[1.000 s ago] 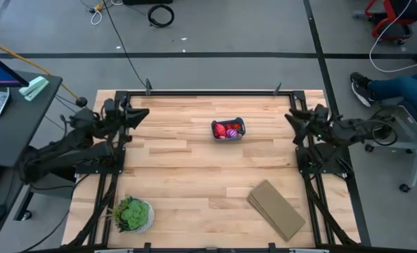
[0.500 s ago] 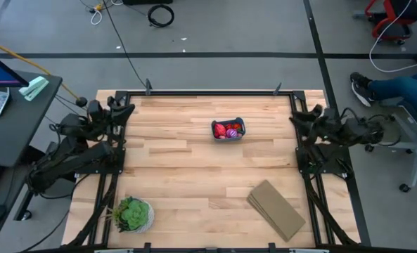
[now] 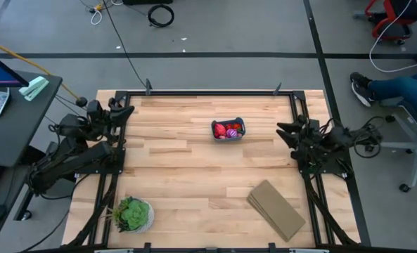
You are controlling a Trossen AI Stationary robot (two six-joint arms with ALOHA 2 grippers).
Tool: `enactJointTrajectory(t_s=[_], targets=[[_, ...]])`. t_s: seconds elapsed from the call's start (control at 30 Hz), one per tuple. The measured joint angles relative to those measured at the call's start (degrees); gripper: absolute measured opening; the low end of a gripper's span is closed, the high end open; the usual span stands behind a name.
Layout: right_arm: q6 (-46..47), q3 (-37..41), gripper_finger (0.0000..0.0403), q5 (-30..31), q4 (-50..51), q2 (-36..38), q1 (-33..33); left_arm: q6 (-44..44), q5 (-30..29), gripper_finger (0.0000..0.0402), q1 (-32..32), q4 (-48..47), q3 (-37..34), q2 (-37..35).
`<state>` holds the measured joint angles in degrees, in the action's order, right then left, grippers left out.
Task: Pick and placing Produce into tupperware
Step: Return to Home Position
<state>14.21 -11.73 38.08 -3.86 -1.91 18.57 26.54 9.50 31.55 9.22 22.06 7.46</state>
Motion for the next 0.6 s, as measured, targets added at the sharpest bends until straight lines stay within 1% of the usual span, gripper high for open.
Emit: enactJointTrajectory(t_s=[0.23,0.37,0.6], targets=[[-0.54,4.83,0.0177,-6.3,-7.54,0.0,-3.38,0.22,-0.01,0.0023,0.0,1.41,0.0,0.0],[-0.6,6.24,0.0177,-6.22,-7.52,0.0,-6.79,0.21,-0.72,0.0023,0.0,1.97,0.0,0.0],[1.07,6.32,0.0176,-5.83,-5.89,0.0,-16.2,-0.89,-0.86,0.002,0.0,0.92,0.0,0.0]])
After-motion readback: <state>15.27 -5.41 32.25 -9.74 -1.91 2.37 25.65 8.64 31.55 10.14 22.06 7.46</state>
